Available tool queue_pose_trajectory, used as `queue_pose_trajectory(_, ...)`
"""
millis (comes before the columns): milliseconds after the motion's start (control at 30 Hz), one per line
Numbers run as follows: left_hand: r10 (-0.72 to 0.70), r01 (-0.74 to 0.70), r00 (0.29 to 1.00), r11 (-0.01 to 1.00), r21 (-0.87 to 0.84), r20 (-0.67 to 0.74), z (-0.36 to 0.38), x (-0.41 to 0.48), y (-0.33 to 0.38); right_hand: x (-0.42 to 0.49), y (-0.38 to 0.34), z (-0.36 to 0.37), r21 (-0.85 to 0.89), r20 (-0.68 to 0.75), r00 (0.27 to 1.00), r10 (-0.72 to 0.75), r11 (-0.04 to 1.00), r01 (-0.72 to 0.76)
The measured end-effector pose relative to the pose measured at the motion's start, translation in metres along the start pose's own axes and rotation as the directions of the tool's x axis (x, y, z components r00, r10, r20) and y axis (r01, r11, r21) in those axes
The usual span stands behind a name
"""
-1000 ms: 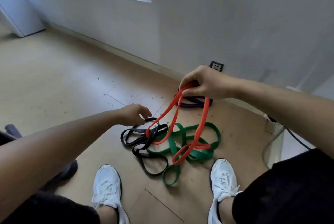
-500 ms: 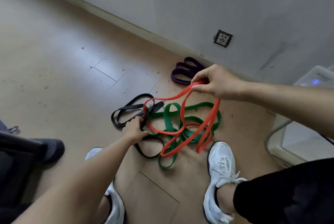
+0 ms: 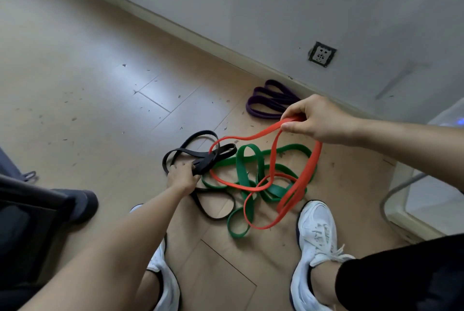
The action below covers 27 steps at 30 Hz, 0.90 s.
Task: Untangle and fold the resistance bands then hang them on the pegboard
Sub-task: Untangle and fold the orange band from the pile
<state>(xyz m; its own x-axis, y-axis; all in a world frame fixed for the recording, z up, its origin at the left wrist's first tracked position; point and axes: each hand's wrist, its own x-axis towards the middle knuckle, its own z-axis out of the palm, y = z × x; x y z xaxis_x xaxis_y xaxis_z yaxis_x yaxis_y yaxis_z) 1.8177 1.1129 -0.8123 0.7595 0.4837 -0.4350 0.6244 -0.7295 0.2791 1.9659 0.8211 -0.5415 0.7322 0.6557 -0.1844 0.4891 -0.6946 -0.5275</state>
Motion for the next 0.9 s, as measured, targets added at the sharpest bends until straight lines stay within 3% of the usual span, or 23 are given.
queue_pose_trajectory(67,0.024,-0.019,0.997,0.998,-0.065,0.073,-0.007,0.002,-0.001,0.001,-0.003,-0.003,0.013,-0.014,1.000,-0.004,1.000,0.005)
queue_pose_trajectory(133,0.073,-0.037,0.989,0.963,-0.267,0.128,-0.020,0.000,0.005,0.001,-0.006,-0.004,0.016,-0.019,1.000,-0.005,1.000,0.006)
queue_pose_trajectory(200,0.137,-0.003,0.973,0.814,-0.581,0.187,-0.042,-0.005,0.016,0.001,-0.008,-0.005,0.000,-0.023,1.000,-0.004,1.000,0.004)
queue_pose_trajectory(267,0.179,0.041,0.958,0.686,-0.726,0.223,-0.072,-0.012,0.028,0.002,-0.008,-0.005,-0.015,-0.023,1.000,-0.006,1.000,0.006)
queue_pose_trajectory(400,0.241,-0.049,0.958,0.668,-0.743,0.154,-0.127,-0.023,0.046,0.002,-0.011,-0.005,-0.050,-0.013,1.000,-0.004,0.999,0.003)
queue_pose_trajectory(567,0.364,-0.212,0.925,0.735,-0.644,0.111,-0.194,-0.045,0.054,0.003,-0.021,-0.003,-0.046,-0.010,1.000,-0.009,0.999,0.009)
queue_pose_trajectory(767,0.334,-0.202,0.942,0.632,-0.748,0.028,-0.270,-0.073,0.049,0.008,-0.036,-0.006,-0.073,-0.045,0.999,0.003,0.997,-0.006)
queue_pose_trajectory(833,0.282,-0.153,0.957,0.688,-0.709,0.068,-0.283,-0.078,0.036,0.008,-0.040,-0.010,-0.081,-0.058,0.998,0.011,0.997,-0.016)
queue_pose_trajectory(900,0.186,-0.088,0.972,0.856,-0.509,0.145,-0.281,-0.080,0.015,0.008,-0.041,-0.015,-0.088,-0.073,0.997,0.014,0.996,-0.020)
